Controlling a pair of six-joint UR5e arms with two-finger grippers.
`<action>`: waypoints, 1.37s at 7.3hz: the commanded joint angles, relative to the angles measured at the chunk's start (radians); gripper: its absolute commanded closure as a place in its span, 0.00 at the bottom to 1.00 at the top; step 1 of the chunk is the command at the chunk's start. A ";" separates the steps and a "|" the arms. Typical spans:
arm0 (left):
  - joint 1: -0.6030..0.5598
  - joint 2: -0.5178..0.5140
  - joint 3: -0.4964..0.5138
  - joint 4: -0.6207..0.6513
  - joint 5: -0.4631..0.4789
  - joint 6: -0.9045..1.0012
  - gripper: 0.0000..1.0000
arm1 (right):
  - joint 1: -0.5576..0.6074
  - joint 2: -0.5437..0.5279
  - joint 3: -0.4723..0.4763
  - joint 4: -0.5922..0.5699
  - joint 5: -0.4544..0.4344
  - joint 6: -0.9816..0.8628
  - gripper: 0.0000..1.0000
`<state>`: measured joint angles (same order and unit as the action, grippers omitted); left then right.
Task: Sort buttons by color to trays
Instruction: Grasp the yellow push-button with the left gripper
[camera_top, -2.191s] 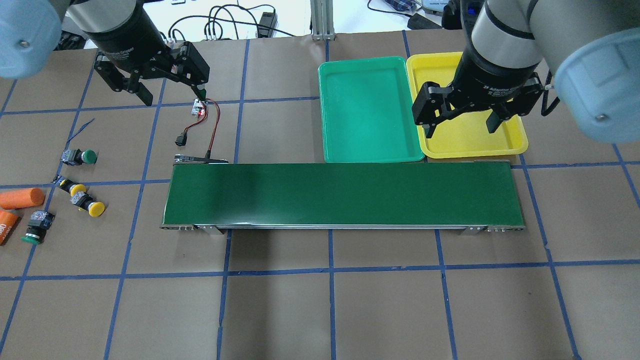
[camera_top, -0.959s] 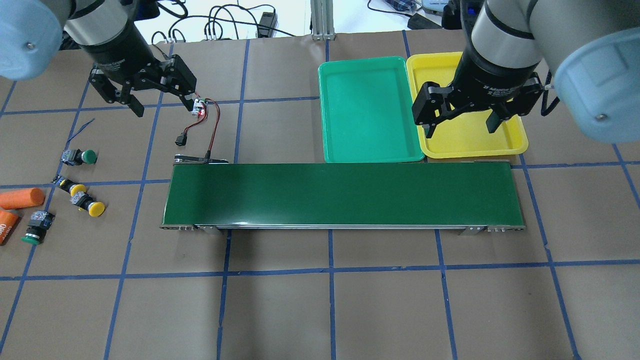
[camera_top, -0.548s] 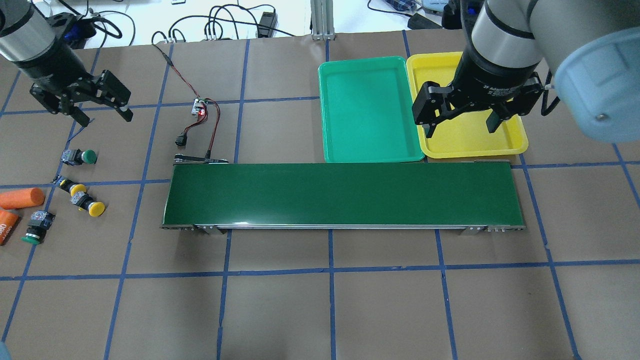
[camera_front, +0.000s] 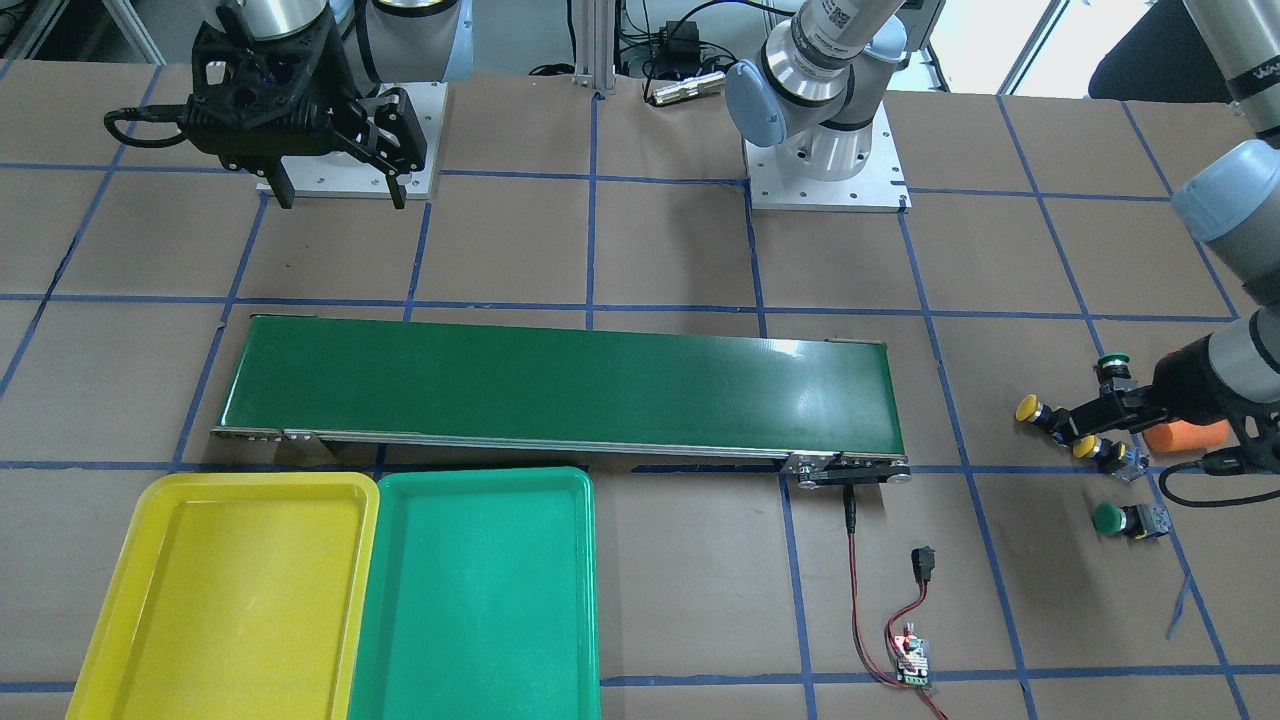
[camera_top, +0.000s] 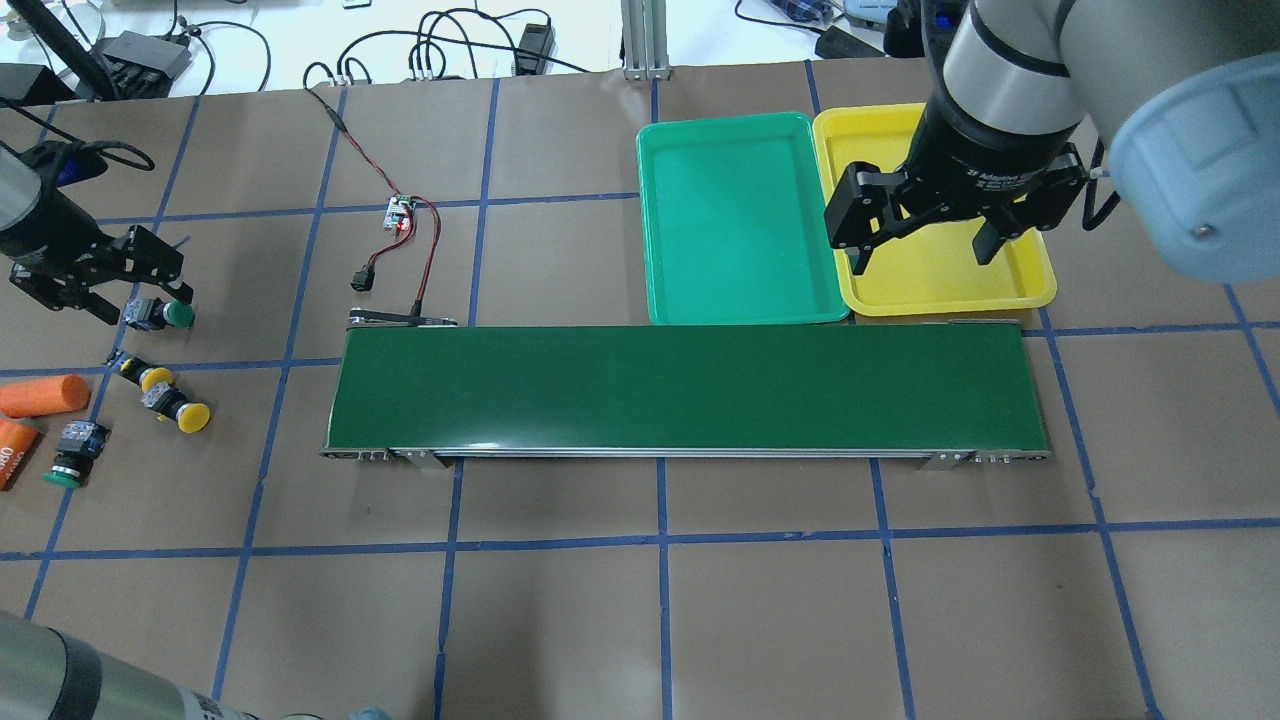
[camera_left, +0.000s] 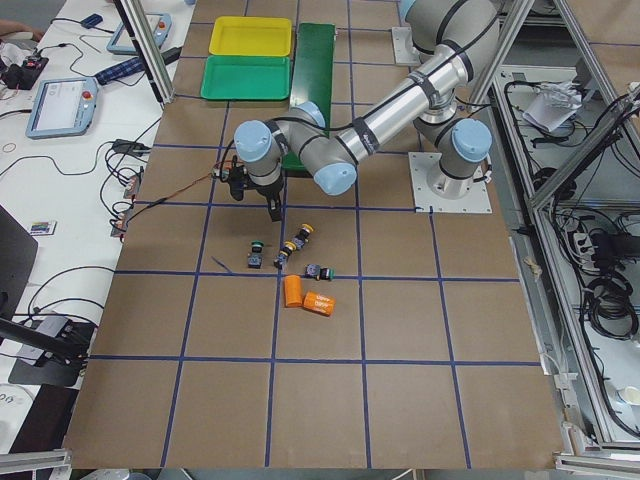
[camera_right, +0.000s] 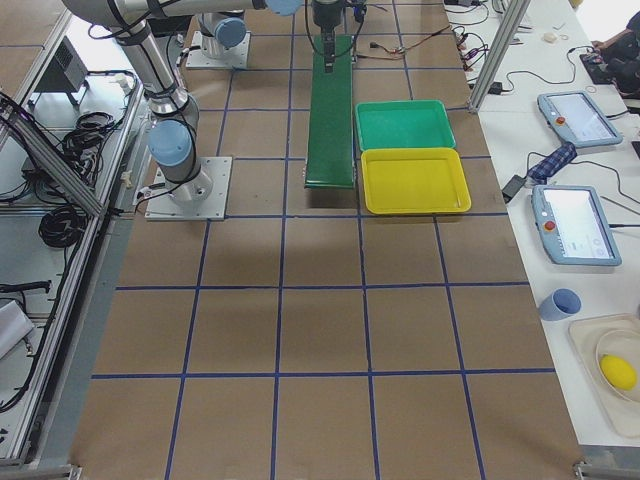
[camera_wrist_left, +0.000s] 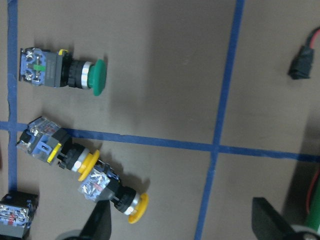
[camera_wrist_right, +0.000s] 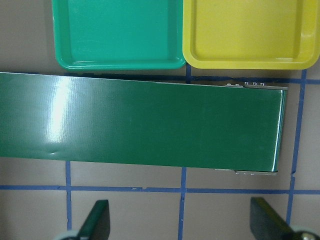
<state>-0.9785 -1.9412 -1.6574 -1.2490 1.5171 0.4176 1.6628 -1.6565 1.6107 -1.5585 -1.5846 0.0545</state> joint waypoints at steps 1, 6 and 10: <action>0.024 -0.022 -0.067 0.059 0.044 -0.014 0.00 | 0.000 0.000 0.000 0.000 0.000 0.001 0.00; 0.096 -0.100 -0.085 0.132 0.064 -0.062 0.00 | 0.000 0.000 0.000 0.000 0.000 0.001 0.00; 0.103 -0.099 -0.160 0.215 0.066 -0.088 0.03 | 0.000 0.000 0.000 0.000 -0.002 -0.001 0.00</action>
<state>-0.8753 -2.0409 -1.7864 -1.0865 1.5830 0.3461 1.6629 -1.6561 1.6106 -1.5585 -1.5858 0.0544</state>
